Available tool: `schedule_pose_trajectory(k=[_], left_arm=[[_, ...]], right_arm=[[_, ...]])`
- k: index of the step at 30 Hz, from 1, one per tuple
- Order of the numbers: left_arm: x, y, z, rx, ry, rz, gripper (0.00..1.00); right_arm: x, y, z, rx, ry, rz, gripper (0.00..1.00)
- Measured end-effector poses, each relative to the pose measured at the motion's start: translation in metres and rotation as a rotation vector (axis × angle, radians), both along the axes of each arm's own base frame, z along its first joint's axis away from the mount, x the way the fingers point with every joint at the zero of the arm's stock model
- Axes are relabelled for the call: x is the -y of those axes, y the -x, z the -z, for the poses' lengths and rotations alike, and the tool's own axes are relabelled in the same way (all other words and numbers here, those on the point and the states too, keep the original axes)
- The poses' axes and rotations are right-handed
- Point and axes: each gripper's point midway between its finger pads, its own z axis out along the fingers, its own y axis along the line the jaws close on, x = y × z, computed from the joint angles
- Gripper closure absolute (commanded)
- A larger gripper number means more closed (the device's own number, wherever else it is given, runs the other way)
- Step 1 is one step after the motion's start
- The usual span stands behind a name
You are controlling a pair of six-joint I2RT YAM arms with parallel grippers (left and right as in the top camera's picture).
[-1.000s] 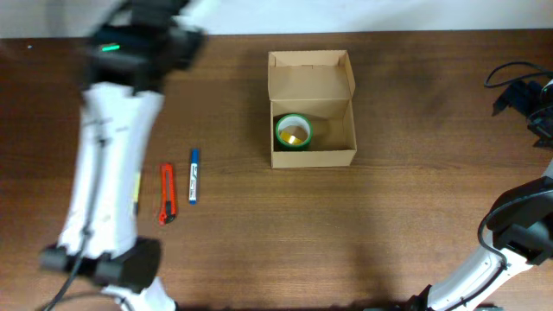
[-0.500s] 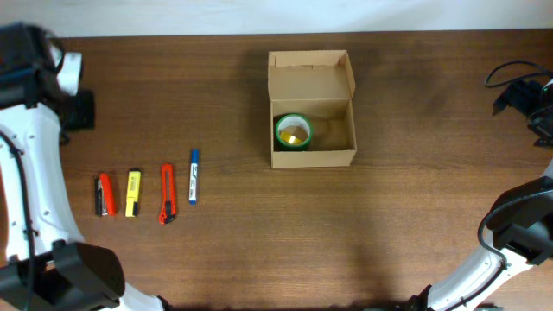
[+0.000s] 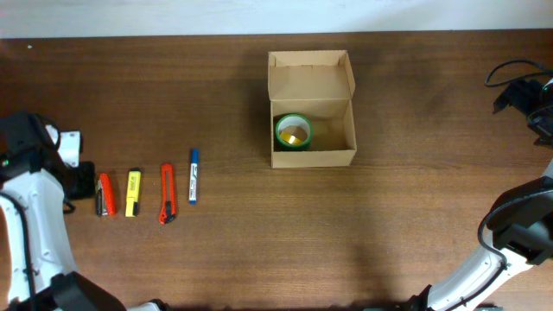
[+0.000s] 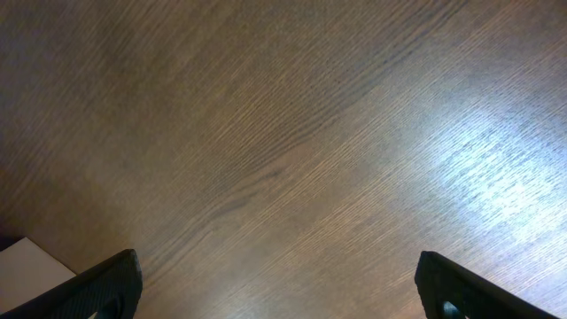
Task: Pack container
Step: 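Move the left gripper back to the tools at left, then grasp the orange utility knife with the left gripper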
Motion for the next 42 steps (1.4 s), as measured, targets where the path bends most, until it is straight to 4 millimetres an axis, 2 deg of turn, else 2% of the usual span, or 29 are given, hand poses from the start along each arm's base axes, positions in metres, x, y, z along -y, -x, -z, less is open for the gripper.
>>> schedule_pose_trajectory(k=[2,4,7,12,16,27,31,42], left_arm=[[0.000,0.000,0.005,-0.002,0.013,0.002,0.29],[0.002,-0.002,0.011,-0.003,0.034,0.014,0.29],[0.003,-0.011,0.030,-0.021,0.074,0.025,0.28],[0.010,-0.013,0.077,-0.114,0.180,0.033,0.29],[0.013,-0.013,0.098,-0.155,0.219,0.033,0.30],[0.015,-0.012,0.124,-0.197,0.253,0.027,0.34],[0.013,-0.015,0.127,-0.192,0.250,0.024,0.35],[0.007,-0.023,0.126,-0.160,0.221,0.011,0.57]], right_arm=[[0.000,0.000,0.000,0.001,0.001,0.000,0.01],[0.000,0.000,0.000,0.001,0.000,0.001,0.01],[0.000,0.000,0.000,0.002,-0.002,0.000,0.01],[-0.002,0.000,0.000,0.003,-0.012,-0.001,0.01],[-0.004,0.001,0.000,-0.004,-0.020,-0.001,0.01],[-0.004,0.002,0.000,-0.006,-0.021,-0.002,0.01],[-0.004,0.002,0.000,-0.006,-0.021,-0.002,0.01],[-0.004,0.002,0.001,-0.007,-0.022,-0.002,0.01]])
